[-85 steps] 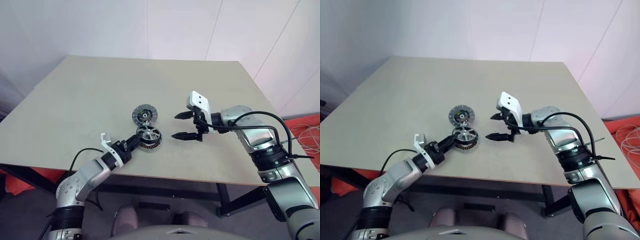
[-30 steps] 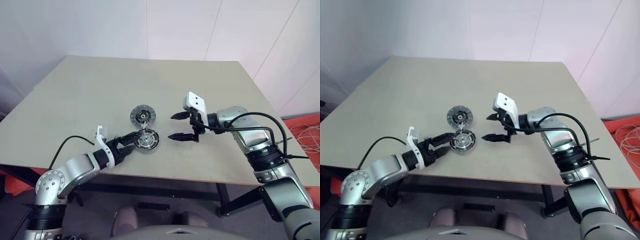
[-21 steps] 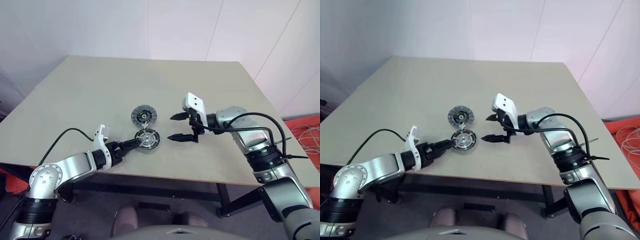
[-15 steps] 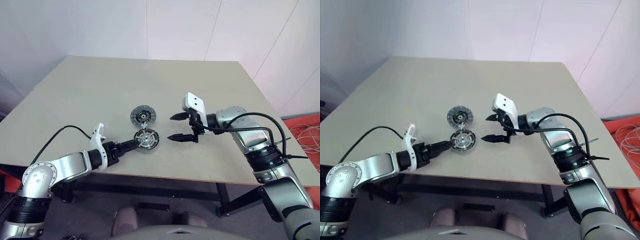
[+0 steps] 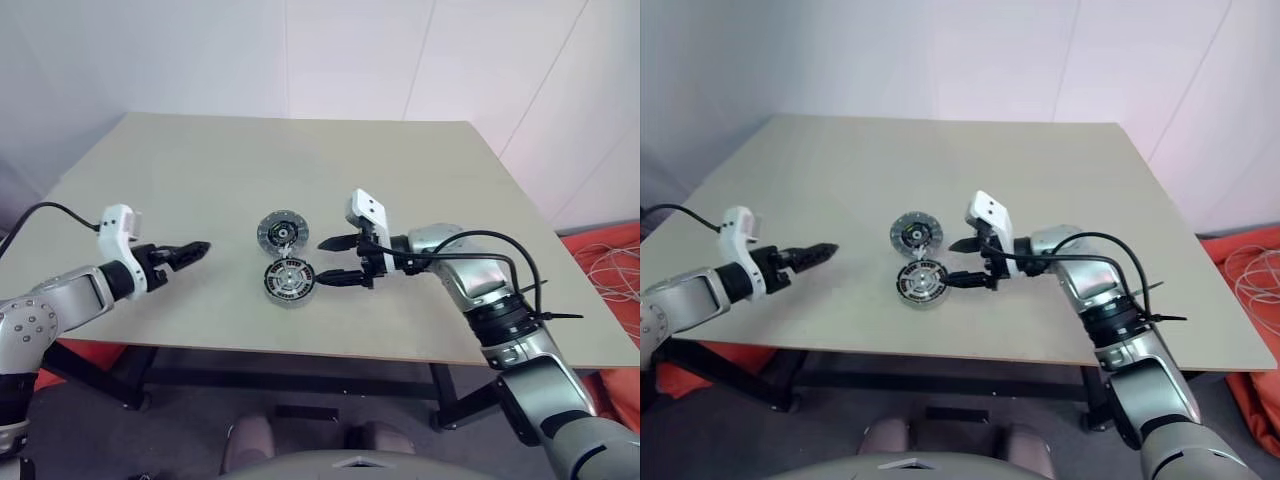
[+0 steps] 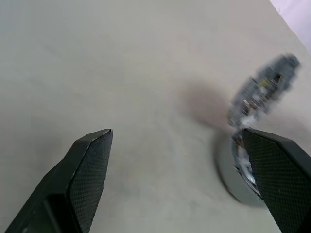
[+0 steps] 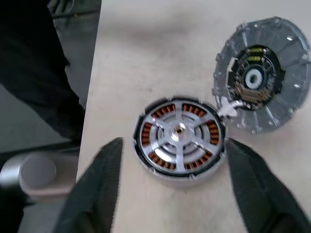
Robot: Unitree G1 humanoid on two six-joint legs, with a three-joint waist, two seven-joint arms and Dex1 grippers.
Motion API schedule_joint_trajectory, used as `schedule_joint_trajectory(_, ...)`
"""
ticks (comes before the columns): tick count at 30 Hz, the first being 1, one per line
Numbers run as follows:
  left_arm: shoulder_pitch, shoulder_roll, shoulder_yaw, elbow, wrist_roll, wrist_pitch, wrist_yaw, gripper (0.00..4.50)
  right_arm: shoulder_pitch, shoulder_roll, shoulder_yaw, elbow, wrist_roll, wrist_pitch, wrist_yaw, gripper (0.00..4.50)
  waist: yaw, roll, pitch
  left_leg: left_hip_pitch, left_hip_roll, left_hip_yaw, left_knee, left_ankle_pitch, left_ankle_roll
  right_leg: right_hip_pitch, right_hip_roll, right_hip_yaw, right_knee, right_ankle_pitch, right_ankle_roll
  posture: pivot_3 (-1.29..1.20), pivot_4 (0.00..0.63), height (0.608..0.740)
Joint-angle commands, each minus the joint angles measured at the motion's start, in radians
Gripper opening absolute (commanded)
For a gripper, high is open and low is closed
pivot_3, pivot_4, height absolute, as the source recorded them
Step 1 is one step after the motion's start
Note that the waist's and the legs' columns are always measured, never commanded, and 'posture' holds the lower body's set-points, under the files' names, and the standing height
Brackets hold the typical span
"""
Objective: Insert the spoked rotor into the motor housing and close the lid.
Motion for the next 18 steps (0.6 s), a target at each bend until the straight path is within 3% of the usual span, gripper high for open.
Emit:
schedule_joint_trajectory(1,-0.021,-0.050,0.057,0.015,0.118,-0.106,-0.014,4.50,-0.044,0.046,0.009,0.020,-0.010,-0.032,-0.031,2.55,-0.001,0.000,0.000,0.000,0.000,0.000,0.000,0.000,0.000,0.000,0.000,0.000,0.000,0.000,0.000,0.00,0.000,0.740)
schedule_joint_trajectory(8,-0.044,-0.135,0.114,0.044,0.231,-0.169,-0.011,4.50,-0.075,0.153,0.028,0.139,-0.054,-0.119,-0.092,0.04,-0.001,0.000,0.000,-0.001,0.000,0.000,-0.001,0.000,0.000,-0.001,0.000,0.000,0.001,0.000,-0.001,0.00,0.000,0.740)
schedule_joint_trajectory(14,-0.056,-0.173,0.136,0.020,0.260,-0.185,-0.060,4.50,-0.106,0.213,0.037,0.278,-0.103,-0.211,-0.113,0.04,-0.002,0.000,0.000,-0.001,0.000,0.000,-0.001,0.000,0.000,-0.002,0.000,0.000,0.001,0.001,-0.001,0.00,0.000,0.740)
schedule_joint_trajectory(18,-0.048,-0.179,0.119,0.039,0.359,-0.264,-0.097,4.50,-0.106,0.220,0.083,0.364,-0.157,-0.252,-0.090,0.04,-0.003,0.000,0.000,-0.001,0.000,0.000,-0.002,0.000,0.000,-0.002,0.000,0.000,0.001,0.001,-0.002,0.00,0.000,0.740)
